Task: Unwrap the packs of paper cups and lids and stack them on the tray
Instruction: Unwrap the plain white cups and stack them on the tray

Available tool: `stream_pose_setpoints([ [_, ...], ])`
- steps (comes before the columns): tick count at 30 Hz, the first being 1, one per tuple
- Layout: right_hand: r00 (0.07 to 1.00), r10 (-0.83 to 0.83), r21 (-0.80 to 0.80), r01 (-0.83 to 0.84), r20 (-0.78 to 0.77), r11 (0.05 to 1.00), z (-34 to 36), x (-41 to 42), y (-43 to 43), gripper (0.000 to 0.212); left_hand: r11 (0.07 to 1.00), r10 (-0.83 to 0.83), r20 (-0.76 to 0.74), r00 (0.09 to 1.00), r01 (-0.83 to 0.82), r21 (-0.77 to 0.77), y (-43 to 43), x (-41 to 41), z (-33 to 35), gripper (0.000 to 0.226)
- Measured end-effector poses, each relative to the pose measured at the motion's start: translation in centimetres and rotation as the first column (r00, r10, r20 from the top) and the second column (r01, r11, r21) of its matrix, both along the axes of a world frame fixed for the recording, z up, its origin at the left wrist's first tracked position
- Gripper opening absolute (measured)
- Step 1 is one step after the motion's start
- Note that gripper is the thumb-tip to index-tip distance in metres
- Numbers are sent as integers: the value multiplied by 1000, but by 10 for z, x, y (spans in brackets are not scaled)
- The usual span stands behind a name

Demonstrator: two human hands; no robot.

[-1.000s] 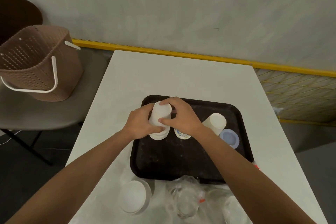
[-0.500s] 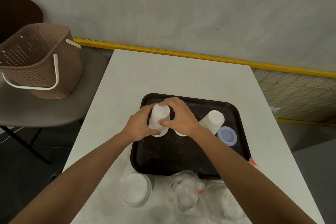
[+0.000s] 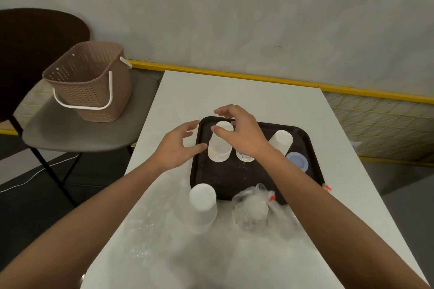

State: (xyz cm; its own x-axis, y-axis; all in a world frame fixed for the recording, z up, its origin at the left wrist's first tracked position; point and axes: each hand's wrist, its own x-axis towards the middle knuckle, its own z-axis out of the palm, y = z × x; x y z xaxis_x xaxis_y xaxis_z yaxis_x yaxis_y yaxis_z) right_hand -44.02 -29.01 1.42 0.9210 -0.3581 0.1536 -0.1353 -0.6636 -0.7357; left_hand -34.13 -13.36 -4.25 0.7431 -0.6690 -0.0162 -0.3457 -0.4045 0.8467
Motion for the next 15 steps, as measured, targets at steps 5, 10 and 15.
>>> stream_pose_setpoints([
  [5, 1000, -20, -10, 20, -3, 1000, 6, -23, 28, 32, 990, -133, -41, 990, 131, -50, 27, -23, 13, 53],
  [10, 997, -12, 45, 15, -71, 999, 4, -48, 49, 31, 973, -223, -91, 971, 215, -88, 50, -47, 11, 54],
  [15, 989, 39, 44, -33, -140, 998, 1, -68, 67, 31, 967, -254, -119, 960, 249, -56, 69, -68, -4, 65],
])
